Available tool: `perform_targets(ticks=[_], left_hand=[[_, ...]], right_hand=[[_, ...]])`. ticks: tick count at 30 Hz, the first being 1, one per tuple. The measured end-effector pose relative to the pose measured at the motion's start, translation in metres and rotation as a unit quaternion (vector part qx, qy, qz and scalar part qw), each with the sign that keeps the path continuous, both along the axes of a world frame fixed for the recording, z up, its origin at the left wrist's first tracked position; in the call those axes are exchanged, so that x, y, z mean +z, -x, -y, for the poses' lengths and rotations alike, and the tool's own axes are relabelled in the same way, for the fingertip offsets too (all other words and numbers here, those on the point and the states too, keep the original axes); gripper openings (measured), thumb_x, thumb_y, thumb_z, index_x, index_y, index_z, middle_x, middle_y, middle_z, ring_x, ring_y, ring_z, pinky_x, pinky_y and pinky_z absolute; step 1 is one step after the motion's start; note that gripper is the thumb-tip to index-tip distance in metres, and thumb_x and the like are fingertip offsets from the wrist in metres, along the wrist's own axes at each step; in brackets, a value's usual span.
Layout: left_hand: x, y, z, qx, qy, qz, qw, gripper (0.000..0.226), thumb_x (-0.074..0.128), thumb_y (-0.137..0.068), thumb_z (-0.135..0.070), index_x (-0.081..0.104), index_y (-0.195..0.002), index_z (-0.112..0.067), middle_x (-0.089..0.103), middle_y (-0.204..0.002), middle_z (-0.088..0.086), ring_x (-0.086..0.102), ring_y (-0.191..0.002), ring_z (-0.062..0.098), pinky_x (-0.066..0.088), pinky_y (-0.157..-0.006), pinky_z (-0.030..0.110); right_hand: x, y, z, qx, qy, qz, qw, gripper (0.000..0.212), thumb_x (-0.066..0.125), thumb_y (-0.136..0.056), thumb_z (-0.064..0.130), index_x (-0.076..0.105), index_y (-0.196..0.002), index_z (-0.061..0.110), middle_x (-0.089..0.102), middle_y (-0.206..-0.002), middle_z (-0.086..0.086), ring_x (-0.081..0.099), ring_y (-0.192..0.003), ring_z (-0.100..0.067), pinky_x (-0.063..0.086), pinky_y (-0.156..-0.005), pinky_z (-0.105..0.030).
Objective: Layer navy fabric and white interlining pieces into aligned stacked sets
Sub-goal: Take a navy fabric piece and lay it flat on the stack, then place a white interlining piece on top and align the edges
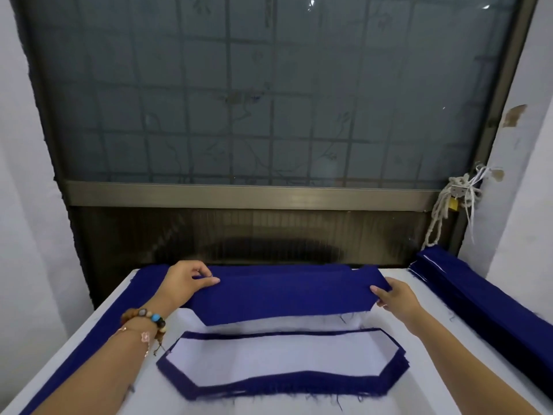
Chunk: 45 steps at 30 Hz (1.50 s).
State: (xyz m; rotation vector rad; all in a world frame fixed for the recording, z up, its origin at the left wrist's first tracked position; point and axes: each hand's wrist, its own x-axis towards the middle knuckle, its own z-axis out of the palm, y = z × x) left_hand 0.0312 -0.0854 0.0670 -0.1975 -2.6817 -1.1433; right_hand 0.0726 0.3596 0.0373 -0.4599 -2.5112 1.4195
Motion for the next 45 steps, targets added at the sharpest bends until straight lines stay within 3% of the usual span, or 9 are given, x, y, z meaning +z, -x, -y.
perform_targets(ticks=[8, 12, 15, 23, 26, 36, 40, 43, 45], left_hand=[[-0.05, -0.047, 0.005, -0.021, -0.046, 0.037, 0.998, 0.005, 0.079, -0.078, -0.014, 0.075, -0.074, -0.015, 0.072, -0.082, -0.005, 0.064, -0.088, 0.011, 0.049, -0.083, 0.023], [-0.064, -0.054, 0.002, -0.017, -0.028, 0.043, 0.999, 0.006, 0.079, -0.078, -0.014, 0.074, -0.074, -0.014, 0.072, -0.08, -0.005, 0.065, -0.086, 0.013, 0.049, -0.081, 0.022], [-0.076, -0.059, 0.001, 0.023, -0.018, 0.027, 0.999, 0.011, 0.08, -0.077, -0.021, 0.071, -0.076, -0.017, 0.07, -0.083, -0.007, 0.061, -0.083, 0.009, 0.043, -0.07, 0.016], [-0.097, -0.073, -0.003, 0.145, -0.126, -0.039, 0.981, 0.024, 0.067, -0.089, -0.019, 0.056, -0.11, -0.02, 0.062, -0.086, 0.004, 0.056, -0.077, 0.013, 0.041, -0.058, 0.021], [-0.101, -0.077, -0.004, 0.149, -0.13, -0.031, 0.98, 0.03, 0.065, -0.09, -0.016, 0.053, -0.116, -0.025, 0.061, -0.092, 0.004, 0.056, -0.082, 0.015, 0.039, -0.06, 0.019], [-0.098, -0.088, 0.001, 0.195, -0.09, -0.011, 0.977, 0.035, 0.068, -0.087, -0.008, 0.056, -0.118, -0.02, 0.063, -0.092, 0.005, 0.058, -0.088, 0.02, 0.05, -0.078, 0.036], [-0.097, -0.09, 0.002, 0.203, -0.07, -0.025, 0.976, 0.034, 0.068, -0.086, -0.006, 0.057, -0.115, -0.018, 0.061, -0.093, 0.004, 0.059, -0.083, 0.02, 0.05, -0.076, 0.037], [-0.097, -0.091, 0.001, 0.211, -0.05, -0.028, 0.976, 0.03, 0.067, -0.086, -0.003, 0.059, -0.111, -0.017, 0.058, -0.099, 0.006, 0.059, -0.081, 0.02, 0.049, -0.074, 0.035], [-0.098, -0.091, 0.001, 0.209, -0.045, -0.038, 0.976, 0.025, 0.065, -0.087, -0.001, 0.061, -0.107, -0.016, 0.057, -0.1, 0.007, 0.058, -0.079, 0.02, 0.049, -0.072, 0.034]], right_hand=[[-0.046, -0.064, -0.007, 0.016, -0.041, 0.04, 0.998, 0.012, 0.057, -0.096, 0.023, 0.063, -0.092, 0.012, 0.067, -0.08, 0.0, 0.062, -0.074, -0.015, 0.044, -0.059, -0.022], [-0.057, -0.083, -0.011, -0.006, -0.043, 0.033, 0.999, 0.019, 0.057, -0.096, 0.02, 0.062, -0.079, 0.013, 0.064, -0.06, -0.002, 0.059, -0.064, -0.018, 0.042, -0.061, -0.027], [-0.068, -0.092, -0.008, -0.022, -0.065, 0.011, 0.998, 0.016, 0.057, -0.095, 0.023, 0.061, -0.082, 0.014, 0.063, -0.056, 0.0, 0.06, -0.064, -0.019, 0.043, -0.062, -0.029], [-0.077, -0.094, -0.002, -0.061, -0.087, -0.016, 0.994, 0.015, 0.062, -0.091, 0.035, 0.059, -0.094, 0.02, 0.065, -0.062, -0.001, 0.062, -0.068, -0.015, 0.045, -0.06, -0.029], [-0.08, -0.093, -0.004, -0.064, -0.085, -0.019, 0.994, 0.017, 0.061, -0.091, 0.036, 0.059, -0.095, 0.019, 0.066, -0.06, 0.001, 0.062, -0.069, -0.014, 0.045, -0.061, -0.028], [-0.086, -0.092, -0.004, -0.075, -0.099, -0.023, 0.992, 0.02, 0.067, -0.087, 0.032, 0.055, -0.076, 0.021, 0.06, -0.058, -0.003, 0.06, -0.063, -0.019, 0.045, -0.059, -0.031], [-0.086, -0.094, -0.003, -0.069, -0.099, -0.032, 0.992, 0.013, 0.065, -0.089, 0.027, 0.052, -0.086, 0.028, 0.057, -0.056, -0.003, 0.058, -0.059, -0.018, 0.044, -0.055, -0.028], [-0.085, -0.097, -0.003, -0.052, -0.121, -0.053, 0.99, 0.023, 0.063, -0.09, 0.021, 0.05, -0.103, 0.036, 0.05, -0.052, 0.0, 0.053, -0.054, -0.015, 0.045, -0.055, -0.025], [-0.083, -0.098, -0.003, -0.034, -0.151, -0.065, 0.986, 0.027, 0.061, -0.091, 0.018, 0.055, -0.101, 0.042, 0.042, -0.05, 0.005, 0.045, -0.051, -0.01, 0.041, -0.053, -0.022]])
